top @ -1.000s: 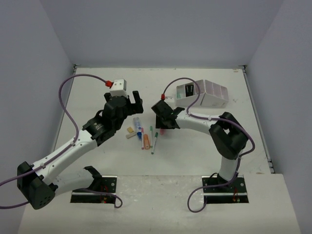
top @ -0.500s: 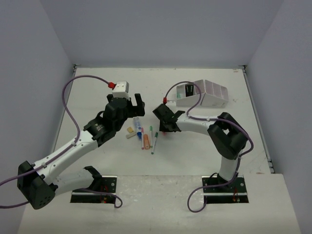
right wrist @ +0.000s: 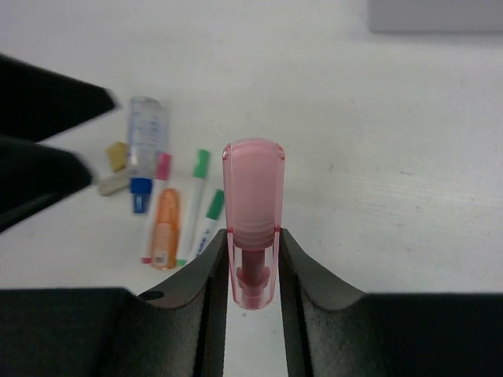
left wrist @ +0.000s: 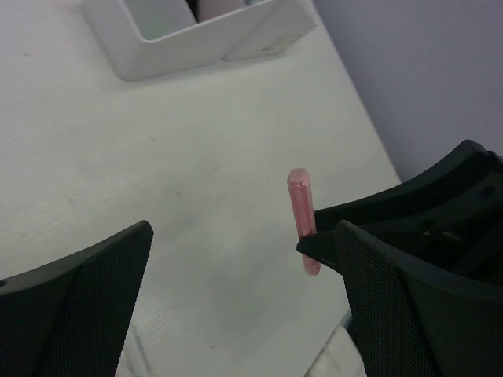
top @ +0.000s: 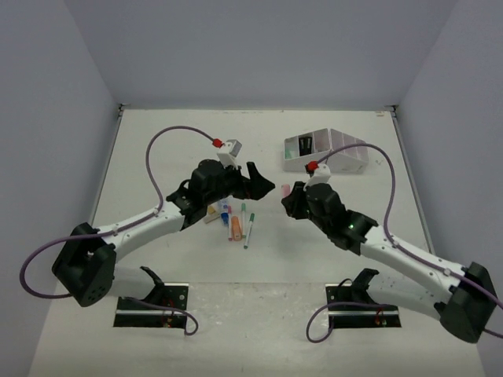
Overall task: Sort the stationery into containers
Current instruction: Pick up the stationery from the center of the board, then place the stationery in the storage box.
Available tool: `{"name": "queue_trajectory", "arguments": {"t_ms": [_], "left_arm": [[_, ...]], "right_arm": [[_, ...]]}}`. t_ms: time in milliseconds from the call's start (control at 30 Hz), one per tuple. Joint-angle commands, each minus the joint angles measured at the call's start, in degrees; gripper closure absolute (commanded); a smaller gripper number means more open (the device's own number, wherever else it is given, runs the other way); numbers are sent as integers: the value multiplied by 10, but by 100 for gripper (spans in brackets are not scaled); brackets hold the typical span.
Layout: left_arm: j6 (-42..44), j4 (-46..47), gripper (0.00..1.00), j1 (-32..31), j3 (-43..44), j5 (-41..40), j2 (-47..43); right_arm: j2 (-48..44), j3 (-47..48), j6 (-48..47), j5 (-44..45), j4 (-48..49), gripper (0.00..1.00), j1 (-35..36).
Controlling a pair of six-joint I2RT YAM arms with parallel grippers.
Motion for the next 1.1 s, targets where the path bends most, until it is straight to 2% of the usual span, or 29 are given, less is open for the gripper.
{"name": "queue_trajectory", "arguments": {"t_ms": [0, 100, 267, 333, 367, 433, 467, 533, 600, 667, 767, 833, 867, 900, 933, 967, 1000, 1033, 1067], "left_arm": [[-104, 198, 0, 3, 28, 200, 54], [-143, 256, 0, -1, 46, 251, 90], [-159, 275, 1, -31, 77, 250, 140], [-160, 282, 11, -42, 84, 249, 163], [-160, 282, 24, -49, 93, 250, 171], [-161, 279, 44, -54, 103, 252, 188], [-161, 278, 61, -57, 110, 254, 202], [-161, 273, 73, -59, 115, 256, 216], [-158, 273, 93, -62, 119, 260, 221], [-151, 265, 99, -63, 124, 261, 219], [-131, 245, 100, -63, 138, 260, 214], [-112, 216, 100, -63, 149, 248, 212], [-97, 200, 100, -63, 156, 236, 210], [-54, 155, 100, -62, 177, 193, 208], [-9, 112, 100, -62, 202, 112, 207], [30, 80, 100, -63, 226, 60, 210], [44, 76, 100, -60, 237, -25, 216], [58, 74, 100, -56, 252, -30, 226], [70, 73, 100, -52, 267, -91, 252]], "right_arm": [[-105, -52, -72, -49, 66, 100, 6], [-158, -61, -90, -47, 58, 100, 10], [-209, -65, -108, -26, 29, 100, 11], [-214, -61, -118, -24, 25, 100, 10], [-214, -61, -121, -20, 25, 100, 11], [-215, -60, -123, -13, 24, 100, 10], [-213, -59, -122, -7, 20, 100, 10], [-213, -59, -121, -1, 18, 100, 10], [-213, -59, -121, 4, 17, 100, 10], [-212, -59, -121, 6, 17, 100, 10], [-212, -58, -121, 11, 15, 100, 11], [-212, -55, -119, 19, 10, 89, 11], [-214, -54, -115, 26, 5, 68, 11], [-215, -52, -99, 44, -9, 24, 10], [-217, -49, -68, 80, -29, 2, 9], [-214, -41, -44, 138, -71, 1, 9], [-210, -31, 12, 177, -99, 1, 8], [-204, -23, 38, 213, -127, 1, 9], [-203, -16, 57, 261, -144, 1, 8]]}}
